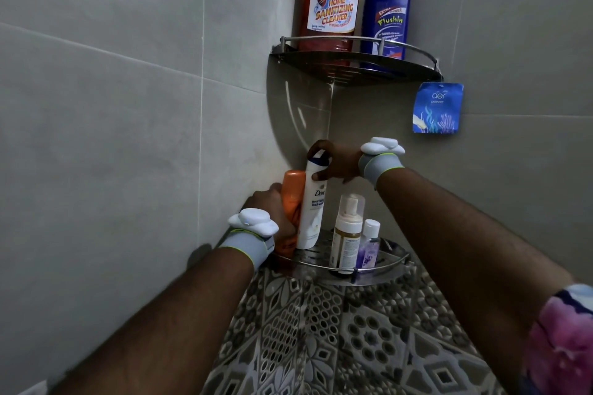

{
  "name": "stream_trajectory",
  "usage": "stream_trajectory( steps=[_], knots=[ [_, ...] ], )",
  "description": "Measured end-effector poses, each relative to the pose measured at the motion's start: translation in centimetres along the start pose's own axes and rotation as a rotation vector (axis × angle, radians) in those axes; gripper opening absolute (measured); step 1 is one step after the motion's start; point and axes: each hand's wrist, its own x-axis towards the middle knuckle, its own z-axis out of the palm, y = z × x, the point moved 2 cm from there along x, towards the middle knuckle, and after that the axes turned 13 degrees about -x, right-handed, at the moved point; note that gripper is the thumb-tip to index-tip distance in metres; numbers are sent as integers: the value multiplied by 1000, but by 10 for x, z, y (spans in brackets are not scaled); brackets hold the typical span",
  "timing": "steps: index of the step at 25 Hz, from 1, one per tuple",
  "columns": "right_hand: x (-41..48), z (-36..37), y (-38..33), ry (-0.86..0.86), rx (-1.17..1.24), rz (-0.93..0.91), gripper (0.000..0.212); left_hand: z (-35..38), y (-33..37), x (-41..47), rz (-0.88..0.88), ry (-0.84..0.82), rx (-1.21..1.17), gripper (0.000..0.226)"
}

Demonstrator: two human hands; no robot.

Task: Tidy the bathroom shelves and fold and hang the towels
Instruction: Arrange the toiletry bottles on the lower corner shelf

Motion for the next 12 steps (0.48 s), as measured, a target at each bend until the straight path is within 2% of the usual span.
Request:
stream_trajectory(
  steps=[3,12],
  knots=[
    [4,1,4,-37,100,34,51,0,-2,0,19,-5,6,61],
    [30,11,27,25,63,193,50,3,-5,0,64,5,-21,60]
  ],
)
